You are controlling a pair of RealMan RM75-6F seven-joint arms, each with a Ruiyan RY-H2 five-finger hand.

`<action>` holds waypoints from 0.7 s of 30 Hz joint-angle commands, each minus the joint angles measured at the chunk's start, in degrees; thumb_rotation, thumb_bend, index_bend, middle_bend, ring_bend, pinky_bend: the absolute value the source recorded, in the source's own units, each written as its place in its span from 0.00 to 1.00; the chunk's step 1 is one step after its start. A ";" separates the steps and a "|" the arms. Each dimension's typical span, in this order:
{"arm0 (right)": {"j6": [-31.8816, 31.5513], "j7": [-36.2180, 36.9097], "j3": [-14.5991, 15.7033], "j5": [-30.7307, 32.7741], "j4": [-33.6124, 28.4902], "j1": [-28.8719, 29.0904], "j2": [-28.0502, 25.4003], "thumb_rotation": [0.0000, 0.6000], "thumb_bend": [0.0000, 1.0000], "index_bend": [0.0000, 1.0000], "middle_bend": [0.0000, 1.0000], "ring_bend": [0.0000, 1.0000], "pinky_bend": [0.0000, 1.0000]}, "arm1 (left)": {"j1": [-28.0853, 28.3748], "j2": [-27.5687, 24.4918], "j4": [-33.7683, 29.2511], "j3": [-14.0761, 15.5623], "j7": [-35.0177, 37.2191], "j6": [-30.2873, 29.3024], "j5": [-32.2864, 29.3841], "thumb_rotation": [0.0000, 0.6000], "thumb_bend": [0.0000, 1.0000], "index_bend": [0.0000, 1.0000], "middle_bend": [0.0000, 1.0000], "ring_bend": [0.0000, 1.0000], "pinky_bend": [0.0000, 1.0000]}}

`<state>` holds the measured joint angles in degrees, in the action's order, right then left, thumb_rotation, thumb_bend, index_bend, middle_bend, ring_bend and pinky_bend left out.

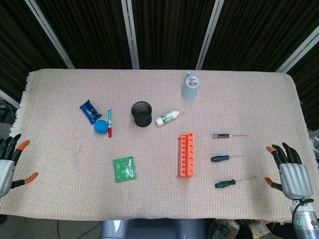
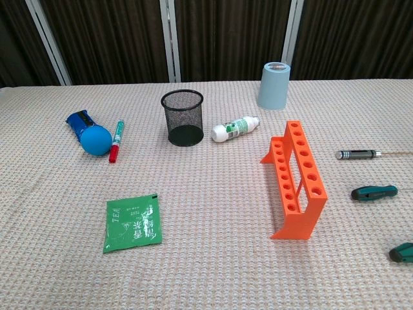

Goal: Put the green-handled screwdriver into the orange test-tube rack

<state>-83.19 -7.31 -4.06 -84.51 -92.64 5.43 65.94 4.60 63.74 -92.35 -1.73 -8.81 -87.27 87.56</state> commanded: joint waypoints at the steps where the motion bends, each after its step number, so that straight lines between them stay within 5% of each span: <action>1: 0.20 0.13 -0.16 0.04 0.15 0.23 0.05 1.00 0.07 0.16 0.13 0.00 0.11 | -0.31 -0.29 -0.36 0.40 -0.06 -0.05 0.17 0.83 0.01 0.16 0.02 0.00 0.00; 21: -0.79 1.83 0.17 -1.64 1.81 0.30 0.12 1.00 0.12 0.19 0.14 0.00 0.11 | -1.03 -1.05 -1.59 0.73 -0.82 -0.92 1.08 0.82 0.01 0.20 0.02 0.00 0.00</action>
<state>-83.61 -5.23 -3.89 -85.91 -90.85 5.83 66.07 3.44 62.76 -93.86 -0.92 -9.51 -88.29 88.58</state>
